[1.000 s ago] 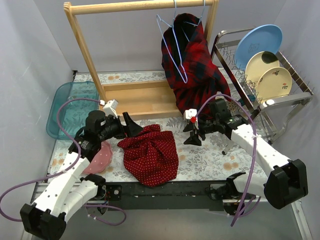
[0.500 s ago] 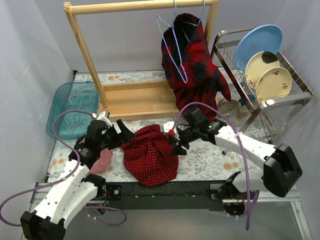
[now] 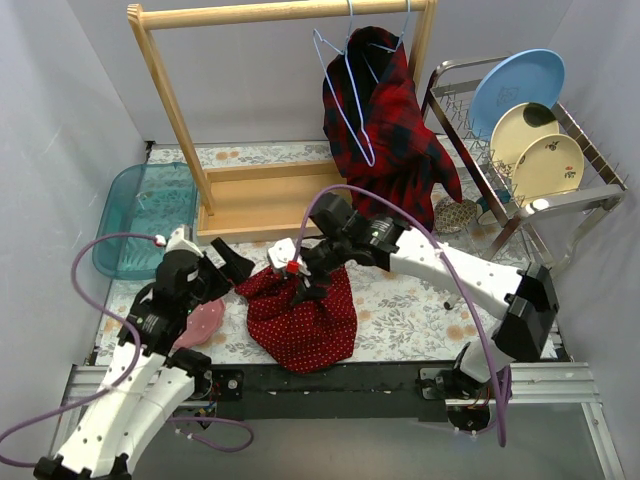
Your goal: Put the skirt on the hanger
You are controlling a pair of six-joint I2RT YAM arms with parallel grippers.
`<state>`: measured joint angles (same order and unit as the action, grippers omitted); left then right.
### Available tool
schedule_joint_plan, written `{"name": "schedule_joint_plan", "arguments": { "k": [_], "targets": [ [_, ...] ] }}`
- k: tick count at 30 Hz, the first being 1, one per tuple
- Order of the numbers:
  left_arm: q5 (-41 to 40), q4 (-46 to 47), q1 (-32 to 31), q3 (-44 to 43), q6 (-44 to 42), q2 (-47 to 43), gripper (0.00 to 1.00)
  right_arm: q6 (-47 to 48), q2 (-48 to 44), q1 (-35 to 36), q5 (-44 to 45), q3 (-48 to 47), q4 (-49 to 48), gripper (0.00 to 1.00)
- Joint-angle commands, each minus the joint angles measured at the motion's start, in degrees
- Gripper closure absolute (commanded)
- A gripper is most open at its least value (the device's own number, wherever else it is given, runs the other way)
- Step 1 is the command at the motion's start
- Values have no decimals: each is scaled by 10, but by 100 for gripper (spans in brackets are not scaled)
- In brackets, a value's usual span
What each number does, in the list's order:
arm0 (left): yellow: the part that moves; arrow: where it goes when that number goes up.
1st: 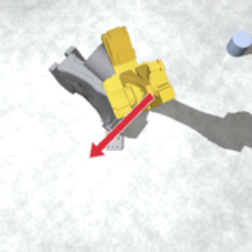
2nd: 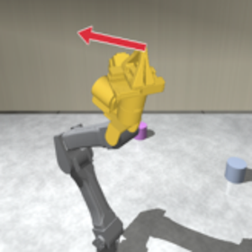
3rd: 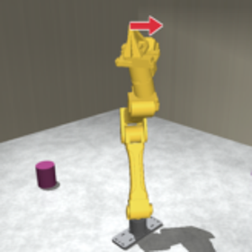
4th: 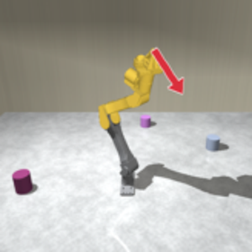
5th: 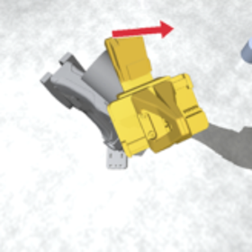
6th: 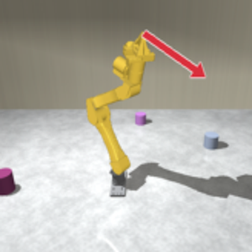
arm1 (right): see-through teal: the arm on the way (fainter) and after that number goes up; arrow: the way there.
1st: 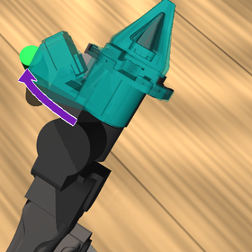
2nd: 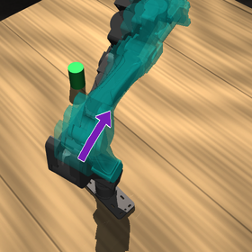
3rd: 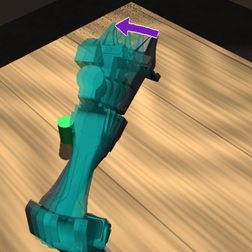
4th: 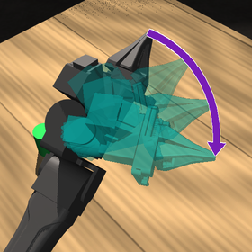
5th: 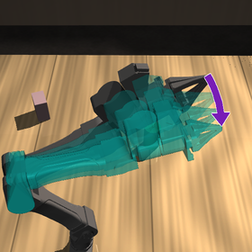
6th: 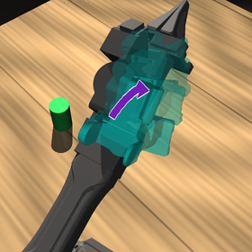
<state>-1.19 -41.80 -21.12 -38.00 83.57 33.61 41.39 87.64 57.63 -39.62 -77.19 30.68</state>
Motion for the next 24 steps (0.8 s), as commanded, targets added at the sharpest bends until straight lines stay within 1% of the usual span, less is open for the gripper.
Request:
{"name": "schedule_joint_plan", "arguments": {
  "k": [1, 3, 4, 5, 6, 7, 10, 13, 16, 22, 24],
  "targets": [
    [-100, 15, 0, -25, -4, -67, 2, 84, 65, 32, -19, -80, 86, 37],
    [-136, 20, 0, -18, -2, -85, 2, 104, 98, 52, 16, -91, 84, 38],
    [-157, 18, 0, -11, 4, -100, 2, 106, 108, 73, 62, -95, 81, 41],
    [-194, 16, 0, -7, 5, -107, 2, 108, 116, 83, 87, -97, 78, 45],
    [-216, 6, 0, -4, 11, -113, 2, 106, 130, 92, 110, -98, 64, 46],
    [-225, 4, -1, -3, 16, -119, 2, 101, 135, 106, 150, -103, 56, 47],
    [-247, 1, 0, -5, 19, -135, 2, 96, 163, 126, 212, -124, 42, 50],
    [-275, -9, -1, -7, 27, -142, 2, 95, 187, 132, 245, -139, 37, 53],
    [-285, -13, -1, -7, 34, -151, 2, 92, 199, 133, 257, -146, 30, 53],
    [-299, -14, -1, -2, 41, -173, 2, 107, 229, 134, 319, -147, 7, 51],
    [-303, -17, 0, -2, 45, -179, 2, 112, 239, 134, 317, -149, 11, 50]
  ]
}}
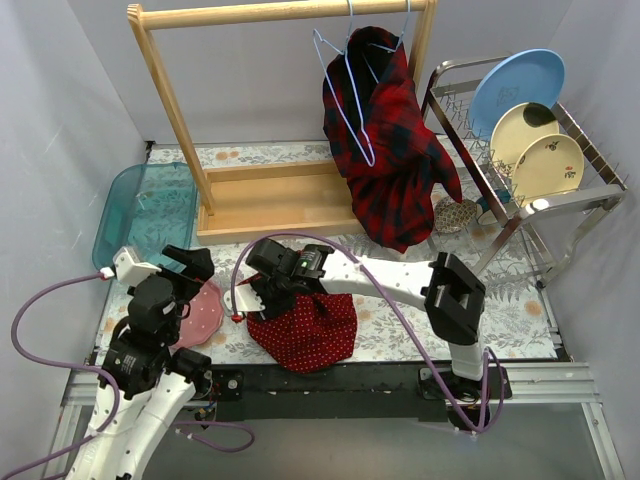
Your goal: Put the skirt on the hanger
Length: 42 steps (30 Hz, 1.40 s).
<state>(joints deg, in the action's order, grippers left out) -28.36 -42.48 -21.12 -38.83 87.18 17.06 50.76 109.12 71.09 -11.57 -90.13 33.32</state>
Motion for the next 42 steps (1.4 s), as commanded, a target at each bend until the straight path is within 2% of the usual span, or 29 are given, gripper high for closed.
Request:
{"name": "schedule_joint_plan", "arguments": {
  "k": [1, 6, 7, 8, 11, 15, 19, 24, 27, 28, 30, 33, 34, 37, 39, 42],
  "targets": [
    [-32, -9, -1, 7, 10, -20, 2, 18, 26, 0, 31, -19, -14, 50],
    [-32, -9, 0, 8, 12, -25, 2, 16, 30, -1, 26, -15, -12, 51],
    [-32, -9, 0, 8, 10, -24, 2, 17, 30, -1, 25, -15, -11, 55],
    [-31, -9, 0, 7, 11, -23, 2, 16, 29, -1, 23, -17, -10, 67],
    [-30, -9, 0, 7, 10, -23, 2, 1, 16, 0, 11, -30, 2, 88],
    [-21, -3, -1, 9, 4, -21, 2, -24, -45, -16, -8, -46, 30, 98],
    [-5, 6, 0, 12, -6, -17, 2, -45, -128, -74, -48, -27, 45, 99],
    [51, 40, 0, 22, -40, 6, 2, -56, -244, -167, -82, 81, 29, 99],
    [139, 78, 0, 32, -67, 45, 2, -78, -297, -214, -77, 163, -2, 99],
    [200, 94, 0, 37, -89, 66, 2, -82, -309, -226, -76, 180, -11, 99],
    [264, 140, -1, 48, -106, 94, 2, -102, -341, -262, -86, 209, -35, 99],
    [400, 208, 0, 65, -123, 165, 5, -110, -365, -293, -154, 235, -34, 99],
    [422, 225, 0, 68, -123, 188, 6, -108, -369, -297, -197, 245, -33, 99],
    [481, 295, -1, 79, -105, 263, 7, -107, -377, -299, -250, 251, -34, 99],
    [509, 346, -1, 95, -88, 310, 8, -109, -378, -300, -259, 243, -35, 99],
    [536, 394, -3, 112, -76, 356, 17, -111, -368, -300, -274, 204, -25, 99]
  ]
}}
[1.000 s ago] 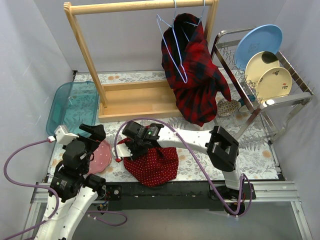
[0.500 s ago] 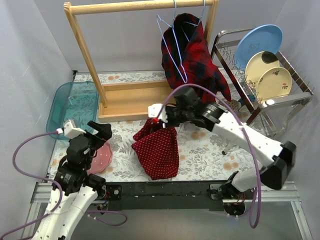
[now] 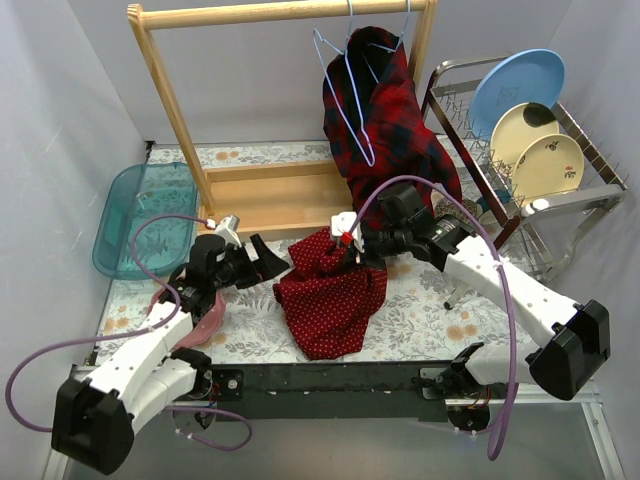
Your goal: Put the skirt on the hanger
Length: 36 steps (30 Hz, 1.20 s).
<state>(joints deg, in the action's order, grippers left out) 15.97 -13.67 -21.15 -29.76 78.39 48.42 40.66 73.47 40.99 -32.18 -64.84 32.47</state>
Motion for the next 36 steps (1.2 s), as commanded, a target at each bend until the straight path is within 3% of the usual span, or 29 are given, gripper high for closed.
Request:
{"name": "schedule_joint_plan", "arguments": {
  "k": [1, 2, 4, 5, 6, 9, 11, 16, 18, 20, 21, 23, 25, 30, 36],
  "targets": [
    [104, 116, -4, 26, 15, 52, 22, -11, -8, 1, -78, -58, -14, 99],
    [114, 125, -5, 26, 17, 61, 39, -31, 0, 1, -75, -79, -24, 99],
    [155, 126, -10, 27, 31, 77, 56, -58, 10, 1, -45, -102, -42, 99],
    [165, 127, -13, 27, 40, 79, 75, -82, 22, 1, -32, -115, -63, 99],
    [173, 125, -21, 32, 61, 77, 80, -91, 30, 1, -22, -146, -67, 99],
    [210, 119, -30, 52, 85, 46, 81, -130, 65, -1, -52, -210, -83, 99],
    [231, 112, -31, 66, 107, 14, 80, -152, 96, 0, -86, -246, -84, 99],
    [267, 110, -33, 95, 128, -11, 62, -199, 140, 0, -190, -364, -55, 99],
    [197, 50, -33, 72, 107, -49, 55, -191, 131, 0, -186, -376, -39, 99],
    [124, -24, -33, 19, 68, -85, 42, -152, 96, -1, -165, -351, -12, 99],
    [53, -44, -33, 3, 56, -119, 33, -137, 82, -5, -139, -336, -1, 99],
    [-3, -78, -32, -31, 21, -152, 15, -93, 40, -12, -112, -278, 31, 99],
    [-46, -75, -31, -35, -3, -176, 7, -73, 10, -33, -82, -223, 39, 99],
    [-23, -7, -31, 3, -9, -116, 10, -7, -75, -74, -64, -67, 68, 99],
    [40, 106, -31, 37, 9, 11, 19, -2, -118, -85, -82, -16, 72, 99]
  ]
}}
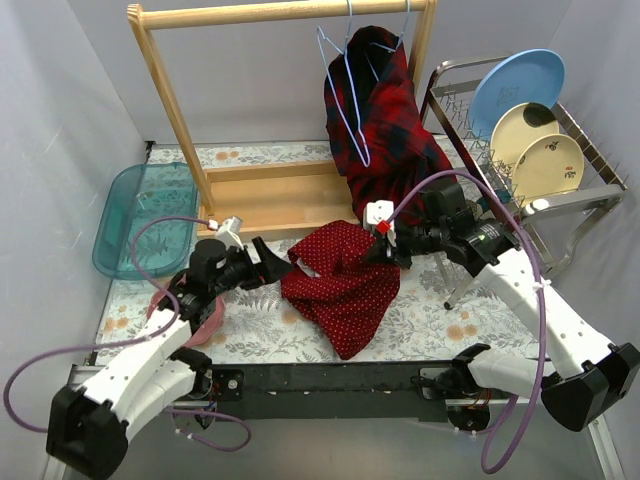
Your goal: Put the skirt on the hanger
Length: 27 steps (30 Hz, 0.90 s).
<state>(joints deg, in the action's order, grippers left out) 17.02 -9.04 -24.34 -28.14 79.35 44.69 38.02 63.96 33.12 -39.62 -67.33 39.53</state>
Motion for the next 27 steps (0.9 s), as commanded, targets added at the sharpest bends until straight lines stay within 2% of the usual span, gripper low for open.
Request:
{"name": "schedule_joint_plan", "arguments": {
  "k": [1, 5, 10, 17, 25, 27],
  "targets": [
    [37, 79, 1, 27, 1, 60, 20, 23, -24, -8, 0, 4, 0, 99],
    [50, 87, 1, 31, -5, 97, 19, 20, -22, -11, 12, -16, 1, 99],
    [43, 103, 1, 32, 1, 125, 16, 24, -14, -10, -28, -19, 5, 99],
    [-28, 98, 0, 3, 34, 240, 19, 31, -7, -10, -78, -24, 16, 99],
    [-49, 138, 0, -11, 44, 301, 45, 29, -9, -10, -85, -10, 9, 99],
    [-25, 147, 0, -14, 41, 320, 59, 28, -9, -10, -82, -12, 10, 99]
  ]
}}
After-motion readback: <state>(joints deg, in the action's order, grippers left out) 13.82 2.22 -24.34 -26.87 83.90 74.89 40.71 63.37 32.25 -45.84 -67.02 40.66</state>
